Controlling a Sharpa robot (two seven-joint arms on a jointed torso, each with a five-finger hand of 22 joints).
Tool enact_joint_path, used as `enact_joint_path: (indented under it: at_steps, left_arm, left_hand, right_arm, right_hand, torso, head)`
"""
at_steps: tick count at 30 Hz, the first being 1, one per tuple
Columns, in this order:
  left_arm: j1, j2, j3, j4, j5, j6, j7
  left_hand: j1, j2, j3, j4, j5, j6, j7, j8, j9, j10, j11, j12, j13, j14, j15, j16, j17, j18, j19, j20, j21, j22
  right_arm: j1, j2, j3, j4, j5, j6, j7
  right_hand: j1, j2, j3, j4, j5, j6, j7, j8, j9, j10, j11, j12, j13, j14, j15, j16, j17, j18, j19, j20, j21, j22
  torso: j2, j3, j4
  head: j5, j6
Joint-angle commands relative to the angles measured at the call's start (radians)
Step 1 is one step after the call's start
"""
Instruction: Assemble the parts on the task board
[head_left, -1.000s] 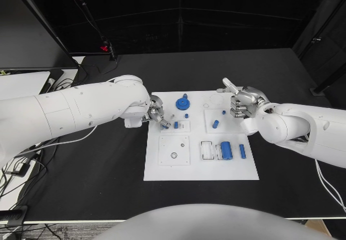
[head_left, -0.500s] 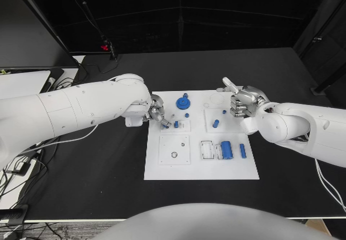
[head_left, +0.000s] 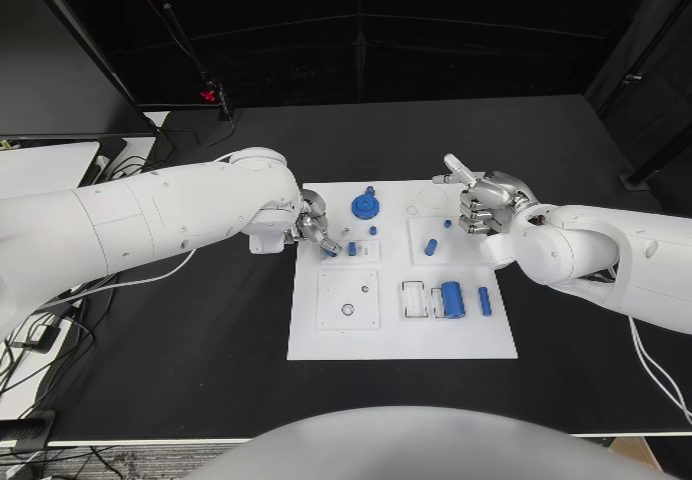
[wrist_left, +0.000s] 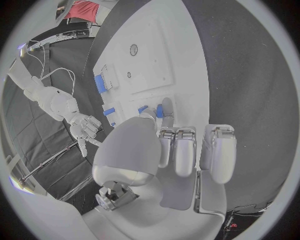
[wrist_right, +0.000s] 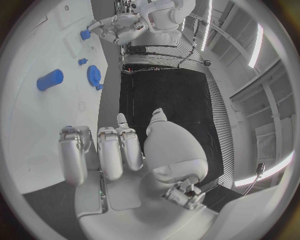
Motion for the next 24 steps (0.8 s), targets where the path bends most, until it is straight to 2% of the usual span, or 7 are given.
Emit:
enact_joint_path:
  at_steps: [1, 7, 12, 14, 16, 20, 24]
  left_arm:
    - [-0.003, 0.000, -0.003, -0.002, -0.002, 0.026, -0.011]
    - [-0.004, -0.002, -0.003, -0.001, -0.002, 0.027, -0.010]
    - [-0.004, -0.004, -0.003, 0.000, -0.002, 0.020, -0.011]
    - [-0.004, -0.004, -0.003, 0.000, -0.002, 0.015, -0.008]
    - [-0.004, -0.006, -0.003, 0.001, -0.002, 0.010, -0.004]
    - [-0.004, -0.013, -0.003, 0.004, -0.002, -0.006, 0.009]
    - [-0.004, -0.024, -0.003, 0.011, -0.002, -0.036, 0.027]
  left_hand:
    - [-0.082, -0.016, 0.035, -0.055, -0.016, -0.007, -0.002, -0.008, -0.002, 0.113, -0.004, 0.001, 0.239, 0.103, 0.004, 0.001, 0.263, -0.006, 0.102, -0.003, 0.003, 0.263]
    - [-0.200, -0.034, -0.027, -0.056, -0.032, -0.035, 0.002, -0.011, -0.005, 0.113, -0.002, 0.001, 0.239, 0.103, 0.008, 0.001, 0.263, -0.006, 0.102, -0.002, 0.003, 0.263]
    - [-0.256, -0.032, -0.058, -0.056, -0.033, -0.046, 0.004, -0.002, -0.002, 0.113, 0.000, 0.001, 0.239, 0.103, 0.010, 0.001, 0.263, -0.006, 0.102, -0.001, 0.003, 0.263]
    - [-0.284, -0.031, -0.074, -0.056, -0.043, -0.048, 0.005, 0.003, -0.001, 0.113, 0.001, 0.001, 0.239, 0.103, 0.011, 0.001, 0.263, -0.006, 0.102, 0.000, 0.003, 0.263]
    - [-0.310, -0.029, -0.090, -0.056, -0.070, -0.050, 0.005, 0.010, 0.002, 0.113, 0.001, 0.001, 0.239, 0.103, 0.011, 0.001, 0.263, -0.006, 0.102, 0.001, 0.003, 0.263]
    - [-0.368, -0.022, -0.132, -0.057, -0.161, -0.054, 0.007, 0.025, 0.007, 0.113, 0.003, 0.001, 0.239, 0.103, 0.013, 0.001, 0.263, -0.006, 0.102, 0.002, 0.003, 0.263]
    - [-0.408, -0.015, -0.168, -0.057, -0.219, -0.063, 0.009, 0.037, 0.011, 0.113, 0.005, 0.001, 0.239, 0.103, 0.015, 0.001, 0.263, -0.006, 0.102, 0.004, 0.003, 0.263]
  right_arm:
    - [0.001, 0.000, 0.000, 0.002, -0.001, 0.004, 0.009]
    - [0.001, 0.001, 0.000, 0.001, -0.001, 0.005, 0.008]
    - [0.001, 0.001, 0.000, 0.001, -0.001, 0.005, 0.007]
    - [0.001, 0.001, 0.000, 0.001, -0.001, 0.005, 0.007]
    - [0.001, 0.001, 0.000, 0.001, -0.001, 0.005, 0.007]
    - [0.001, 0.000, 0.000, 0.002, -0.001, 0.005, 0.006]
    - [0.001, -0.001, 0.000, 0.001, -0.001, 0.005, 0.004]
  right_hand:
    - [-0.001, 0.004, -0.007, -0.001, 0.007, -0.002, -0.005, 0.005, -0.001, 0.106, -0.006, 0.003, 0.263, 0.102, -0.007, 0.002, 0.263, -0.007, 0.104, -0.005, 0.003, 0.263]
    - [-0.002, 0.005, -0.007, -0.001, 0.007, -0.002, -0.005, 0.005, -0.001, 0.106, -0.006, 0.003, 0.263, 0.102, -0.007, 0.002, 0.263, -0.007, 0.104, -0.005, 0.003, 0.263]
    - [-0.002, 0.005, -0.008, -0.001, 0.007, -0.002, -0.005, 0.005, -0.001, 0.106, -0.006, 0.003, 0.263, 0.102, -0.007, 0.002, 0.263, -0.007, 0.104, -0.005, 0.003, 0.263]
    - [-0.002, 0.005, -0.008, -0.001, 0.007, -0.002, -0.005, 0.005, -0.001, 0.106, -0.006, 0.003, 0.263, 0.102, -0.007, 0.002, 0.263, -0.007, 0.104, -0.005, 0.003, 0.263]
    - [-0.002, 0.005, -0.008, -0.001, 0.007, -0.002, -0.005, 0.005, -0.001, 0.106, -0.006, 0.003, 0.263, 0.102, -0.007, 0.002, 0.263, -0.007, 0.104, -0.005, 0.003, 0.263]
    - [-0.002, 0.005, -0.008, -0.001, 0.007, -0.002, -0.005, 0.005, -0.001, 0.106, -0.006, 0.003, 0.263, 0.102, -0.007, 0.002, 0.263, -0.007, 0.104, -0.005, 0.003, 0.263]
    - [-0.002, 0.005, -0.008, -0.001, 0.007, -0.002, -0.005, 0.005, -0.001, 0.106, -0.006, 0.003, 0.263, 0.102, -0.007, 0.002, 0.263, -0.007, 0.104, -0.005, 0.003, 0.263]
  torso:
    - [0.000, -0.0002, -0.0001]
    - [0.000, -0.0001, 0.0005]
    - [0.000, 0.0001, 0.0007]
    - [0.000, -0.0003, 0.0006]
    - [0.000, -0.0003, 0.0004]
    - [0.000, -0.0006, 0.0001]
    - [0.000, -0.0002, 0.0012]
  head:
    - [0.001, 0.000]
    - [0.000, -0.001]
    - [-0.001, -0.001]
    - [-0.001, -0.001]
    - [-0.002, -0.002]
    - [-0.003, -0.002]
    - [-0.005, -0.002]
